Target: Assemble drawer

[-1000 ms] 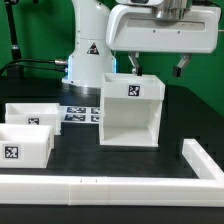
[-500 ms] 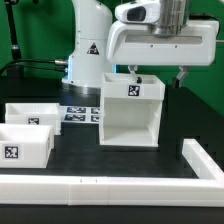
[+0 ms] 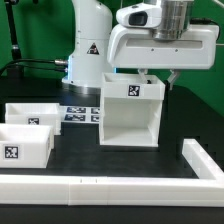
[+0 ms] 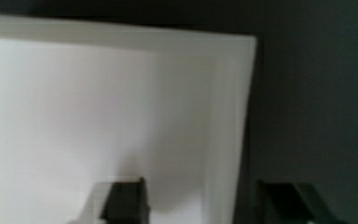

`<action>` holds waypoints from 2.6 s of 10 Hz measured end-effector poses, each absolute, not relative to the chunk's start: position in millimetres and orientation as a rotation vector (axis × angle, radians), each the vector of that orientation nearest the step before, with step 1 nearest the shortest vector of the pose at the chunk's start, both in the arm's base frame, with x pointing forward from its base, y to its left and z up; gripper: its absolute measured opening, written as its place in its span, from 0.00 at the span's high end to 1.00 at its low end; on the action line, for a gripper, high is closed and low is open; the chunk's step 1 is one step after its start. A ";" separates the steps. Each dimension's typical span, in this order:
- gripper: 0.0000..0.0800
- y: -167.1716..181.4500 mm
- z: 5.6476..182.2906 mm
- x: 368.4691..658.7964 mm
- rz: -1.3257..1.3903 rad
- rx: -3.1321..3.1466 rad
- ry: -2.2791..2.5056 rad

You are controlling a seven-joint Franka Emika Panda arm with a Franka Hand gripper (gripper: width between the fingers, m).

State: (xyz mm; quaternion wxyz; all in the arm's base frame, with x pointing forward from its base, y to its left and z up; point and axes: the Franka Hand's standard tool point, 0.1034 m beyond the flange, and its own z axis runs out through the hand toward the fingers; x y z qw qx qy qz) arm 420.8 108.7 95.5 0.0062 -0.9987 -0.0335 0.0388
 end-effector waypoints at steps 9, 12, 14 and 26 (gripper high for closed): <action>0.95 107.4 95.5 424.0 0.116 -3.118 -0.154; 0.95 101.6 97.0 458.7 0.082 -3.095 -0.179; 0.95 97.7 97.2 489.4 0.063 -3.090 -0.167; 0.95 81.6 97.0 539.1 0.017 -3.044 0.489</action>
Offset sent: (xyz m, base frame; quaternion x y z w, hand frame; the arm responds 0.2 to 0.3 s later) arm 0.0000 0.0000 0.0000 0.0000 0.0000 0.0000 1.0000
